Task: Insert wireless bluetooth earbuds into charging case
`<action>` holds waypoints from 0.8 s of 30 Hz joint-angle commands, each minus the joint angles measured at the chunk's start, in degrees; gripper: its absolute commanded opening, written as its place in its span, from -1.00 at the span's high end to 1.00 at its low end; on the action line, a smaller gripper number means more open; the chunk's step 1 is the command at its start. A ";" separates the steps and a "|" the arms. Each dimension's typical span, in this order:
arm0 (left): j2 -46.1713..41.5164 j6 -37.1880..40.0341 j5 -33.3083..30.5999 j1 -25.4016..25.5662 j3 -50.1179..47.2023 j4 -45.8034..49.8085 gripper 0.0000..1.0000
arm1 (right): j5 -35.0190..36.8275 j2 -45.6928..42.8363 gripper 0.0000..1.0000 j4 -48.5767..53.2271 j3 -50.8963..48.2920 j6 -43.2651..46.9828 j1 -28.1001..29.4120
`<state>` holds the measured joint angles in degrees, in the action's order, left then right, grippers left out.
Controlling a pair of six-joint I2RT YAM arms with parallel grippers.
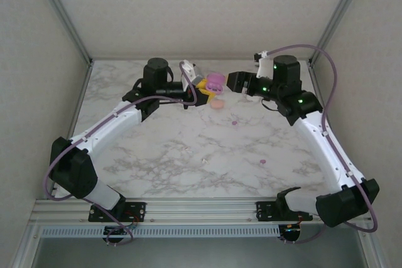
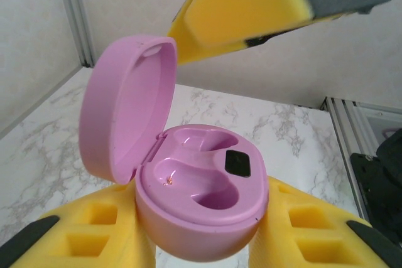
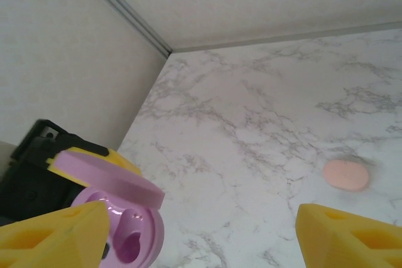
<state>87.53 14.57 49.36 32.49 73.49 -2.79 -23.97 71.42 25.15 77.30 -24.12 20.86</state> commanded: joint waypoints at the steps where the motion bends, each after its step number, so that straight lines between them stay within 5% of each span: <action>1: -2.21 -3.76 -1.72 -0.05 -1.91 -6.19 0.53 | 1.55 -4.07 -0.57 1.36 0.59 -0.52 -1.06; 13: -4.50 -10.19 -5.83 -1.02 -7.12 -16.02 0.53 | 6.35 0.41 -0.20 17.36 -3.54 -3.53 -10.78; 19: -6.65 -10.88 -7.49 -1.03 -9.10 -16.88 0.53 | 4.96 10.18 0.09 21.78 -7.61 0.84 -10.85; 24: -8.39 -10.26 -7.88 -1.03 -9.66 -15.41 0.54 | 12.95 12.38 0.16 25.95 -11.44 -3.13 -10.90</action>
<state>81.78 4.84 42.39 31.99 64.53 -16.51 -16.05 84.93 45.71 67.75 -25.12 10.00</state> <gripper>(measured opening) 0.347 0.430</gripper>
